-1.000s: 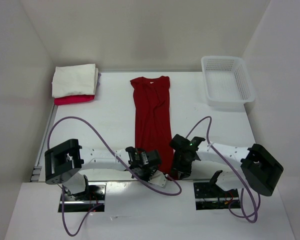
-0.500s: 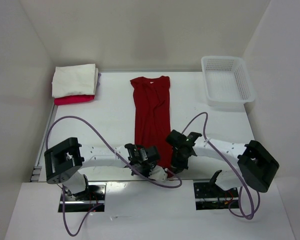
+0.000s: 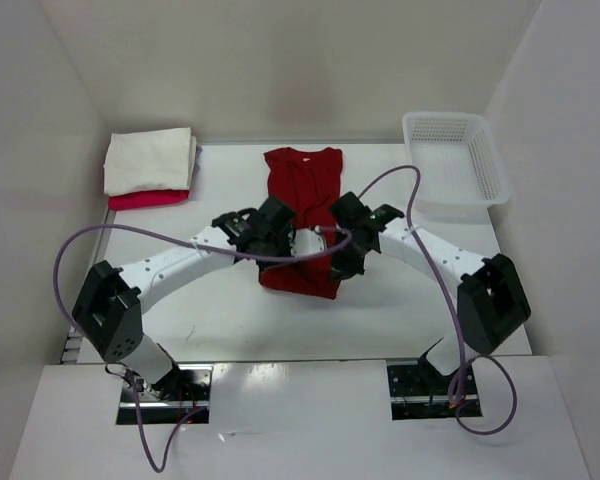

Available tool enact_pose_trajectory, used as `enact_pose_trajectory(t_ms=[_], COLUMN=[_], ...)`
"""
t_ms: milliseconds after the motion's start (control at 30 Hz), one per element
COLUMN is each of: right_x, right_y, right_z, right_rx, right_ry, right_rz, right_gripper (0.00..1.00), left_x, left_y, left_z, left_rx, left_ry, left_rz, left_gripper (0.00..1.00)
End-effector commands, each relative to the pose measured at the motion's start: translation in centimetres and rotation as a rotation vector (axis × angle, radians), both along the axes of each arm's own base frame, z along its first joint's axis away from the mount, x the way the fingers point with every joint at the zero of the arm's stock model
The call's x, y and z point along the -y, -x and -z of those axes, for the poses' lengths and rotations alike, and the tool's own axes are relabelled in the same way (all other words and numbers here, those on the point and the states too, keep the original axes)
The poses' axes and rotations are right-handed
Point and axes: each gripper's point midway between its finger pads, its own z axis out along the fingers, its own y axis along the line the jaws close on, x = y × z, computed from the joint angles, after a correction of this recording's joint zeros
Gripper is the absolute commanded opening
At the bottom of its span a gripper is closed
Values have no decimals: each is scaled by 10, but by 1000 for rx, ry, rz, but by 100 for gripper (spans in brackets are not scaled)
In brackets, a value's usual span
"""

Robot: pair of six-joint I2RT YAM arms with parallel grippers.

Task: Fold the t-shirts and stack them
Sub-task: Fold the folded rectangular tshirt in 1/3 of the way

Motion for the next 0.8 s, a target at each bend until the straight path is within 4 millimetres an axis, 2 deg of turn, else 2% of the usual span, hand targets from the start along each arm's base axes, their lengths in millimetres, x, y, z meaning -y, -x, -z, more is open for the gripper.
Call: enact_pose_trajectory(t_ms=[0, 33, 67, 100, 133, 167, 200, 233, 267, 300, 333, 367, 433, 467, 500, 533, 567, 700, 767], right_x=[2, 10, 7, 7, 8, 4, 6, 3, 2, -5, -3, -1, -5, -1, -4, 0, -1, 7, 9], right_y=[-38, -51, -65, -74, -92, -99, -107, -126, -129, -139, -148, -154, -169, -173, -179, -183, -185, -202, -212], right_z=[-18, -18, -19, -19, -30, -21, -20, -32, -22, -32, -33, -23, -29, -16, -21, -18, -15, -5, -12], right_rx=[69, 77, 81, 89, 130, 111, 110, 156, 128, 148, 160, 142, 160, 129, 134, 130, 124, 108, 132], right_ry=[1, 9, 3, 4, -4, 0, 6, -6, 10, -10, -8, 5, -6, 11, 9, 16, 22, 51, 44], right_rz=[-47, -42, -43, -44, -48, -63, -61, -67, -77, -80, -82, -86, -91, -95, -95, -99, -111, -95, -81], right_gripper=[0, 0, 0, 0, 0, 0, 0, 0, 0, 0, 0, 0, 0, 0, 0, 0, 0, 0, 0], left_x=[3, -2, -3, -3, -7, 0, -3, -4, -2, -5, -12, -14, -23, -21, -25, -23, -26, -20, -15], left_y=[-50, -69, -79, -89, -99, -110, -117, -127, -133, -142, -149, -158, -169, -176, -181, -185, -188, -201, -207], left_z=[-30, -41, -35, -38, -31, -41, -40, -35, -39, -34, -33, -35, -33, -34, -31, -35, -28, -19, -19], left_rx=[106, 141, 135, 151, 140, 172, 173, 177, 192, 190, 190, 212, 226, 247, 251, 276, 272, 308, 325], left_ry=[66, 81, 66, 70, 59, 78, 77, 70, 73, 69, 66, 72, 69, 75, 69, 79, 74, 82, 104], left_rz=[-72, -112, -117, -122, -143, -135, -150, -153, -159, -175, -195, -210, -241, -247, -249, -241, -250, -232, -226], left_gripper=[0, 0, 0, 0, 0, 0, 0, 0, 0, 0, 0, 0, 0, 0, 0, 0, 0, 0, 2])
